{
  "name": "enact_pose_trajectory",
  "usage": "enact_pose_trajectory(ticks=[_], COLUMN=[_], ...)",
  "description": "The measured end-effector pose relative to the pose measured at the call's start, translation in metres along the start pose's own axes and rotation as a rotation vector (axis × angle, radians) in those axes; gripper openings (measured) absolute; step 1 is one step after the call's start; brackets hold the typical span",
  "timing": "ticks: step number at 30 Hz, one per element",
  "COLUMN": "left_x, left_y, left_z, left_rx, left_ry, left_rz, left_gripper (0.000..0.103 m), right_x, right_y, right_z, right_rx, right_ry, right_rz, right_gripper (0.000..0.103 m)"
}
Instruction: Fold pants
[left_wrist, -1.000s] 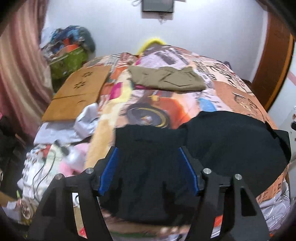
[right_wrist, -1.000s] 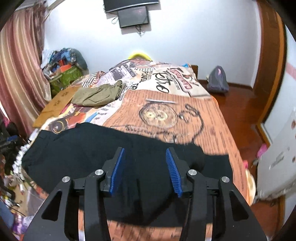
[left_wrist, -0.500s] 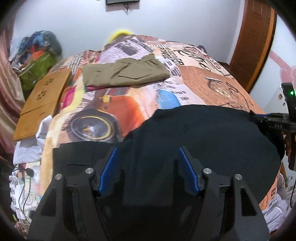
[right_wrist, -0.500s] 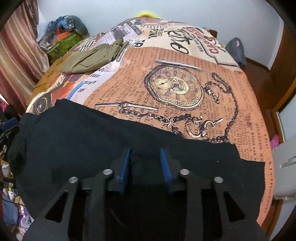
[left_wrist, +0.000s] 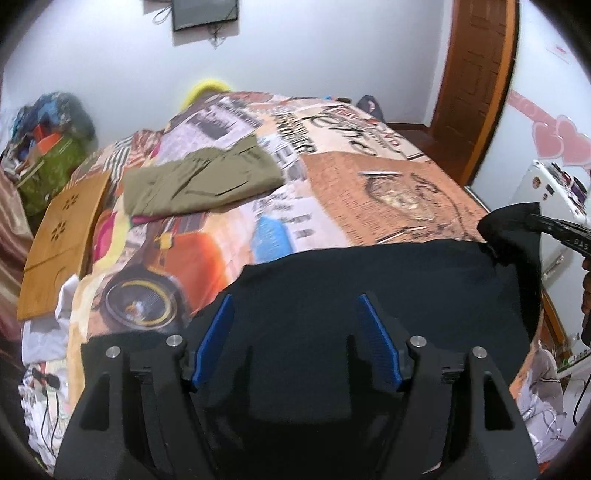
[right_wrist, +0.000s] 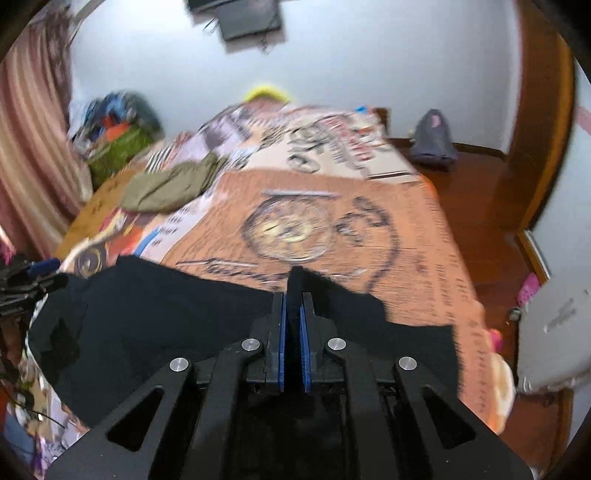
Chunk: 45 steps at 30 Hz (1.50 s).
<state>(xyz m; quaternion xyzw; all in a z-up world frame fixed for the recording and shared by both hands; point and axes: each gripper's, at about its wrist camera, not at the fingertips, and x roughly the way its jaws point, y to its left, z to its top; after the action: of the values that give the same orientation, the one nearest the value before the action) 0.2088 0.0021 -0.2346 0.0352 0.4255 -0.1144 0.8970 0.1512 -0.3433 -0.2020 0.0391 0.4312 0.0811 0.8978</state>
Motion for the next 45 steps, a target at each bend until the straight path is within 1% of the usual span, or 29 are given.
enact_pose_trajectory(ticks=[3, 4, 7, 10, 14, 18, 20, 23, 25, 28, 30, 31, 33, 38, 41, 44, 45], left_x=[-0.002, -0.002, 0.001, 0.008, 0.016, 0.024, 0.027, 0.036, 0.045, 0.06, 0.073, 0.078, 0.092, 0.12, 0.133, 0.14, 0.14], left_y=[-0.019, -0.026, -0.045, -0.064, -0.084, -0.106, -0.116, -0.131, -0.139, -0.152, -0.159, -0.162, -0.169, -0.183, -0.188, -0.189, -0.189], left_z=[0.005, 0.005, 0.005, 0.003, 0.004, 0.012, 0.017, 0.028, 0.034, 0.044, 0.051, 0.052, 0.057, 0.058, 0.056, 0.054, 0.053], left_rx=[0.027, 0.033, 0.055, 0.078, 0.109, 0.162, 0.186, 0.217, 0.232, 0.25, 0.26, 0.264, 0.283, 0.342, 0.39, 0.415, 0.427], left_ry=[-0.006, -0.006, 0.006, 0.03, 0.054, 0.07, 0.077, 0.087, 0.097, 0.115, 0.135, 0.142, 0.169, 0.246, 0.271, 0.292, 0.295], left_rz=[-0.026, -0.038, -0.063, -0.082, -0.096, -0.104, -0.115, -0.144, -0.163, -0.189, -0.214, -0.22, -0.237, -0.303, -0.289, -0.296, -0.298], left_gripper=[0.074, 0.075, 0.076, 0.076, 0.076, 0.076, 0.076, 0.076, 0.076, 0.076, 0.075, 0.072, 0.065, 0.064, 0.064, 0.064, 0.063], right_x=[-0.024, -0.031, -0.039, -0.035, -0.016, -0.005, -0.007, -0.016, -0.024, -0.036, -0.036, -0.034, -0.027, 0.004, 0.019, 0.029, 0.032], right_y=[-0.026, -0.036, -0.057, -0.074, -0.091, -0.095, -0.095, -0.1, -0.106, -0.113, -0.116, -0.118, -0.121, -0.121, -0.12, -0.12, -0.12], right_z=[-0.015, -0.024, -0.048, -0.074, -0.113, -0.131, -0.127, -0.114, -0.11, -0.095, -0.087, -0.083, -0.074, -0.062, -0.06, -0.059, -0.059], right_rx=[0.054, 0.073, 0.125, 0.184, 0.257, 0.259, 0.255, 0.241, 0.237, 0.227, 0.222, 0.222, 0.219, 0.202, 0.194, 0.193, 0.191], right_ry=[-0.02, -0.018, 0.008, 0.057, 0.141, 0.186, 0.178, 0.161, 0.142, 0.086, 0.063, 0.053, 0.05, 0.078, 0.102, 0.118, 0.123], right_rz=[-0.044, -0.063, -0.099, -0.105, -0.099, -0.094, -0.089, -0.107, -0.116, -0.128, -0.125, -0.12, -0.112, -0.084, -0.071, -0.053, -0.048], right_gripper=[0.006, 0.006, 0.006, 0.006, 0.006, 0.006, 0.007, 0.013, 0.024, 0.033, 0.037, 0.039, 0.039, 0.039, 0.039, 0.039, 0.039])
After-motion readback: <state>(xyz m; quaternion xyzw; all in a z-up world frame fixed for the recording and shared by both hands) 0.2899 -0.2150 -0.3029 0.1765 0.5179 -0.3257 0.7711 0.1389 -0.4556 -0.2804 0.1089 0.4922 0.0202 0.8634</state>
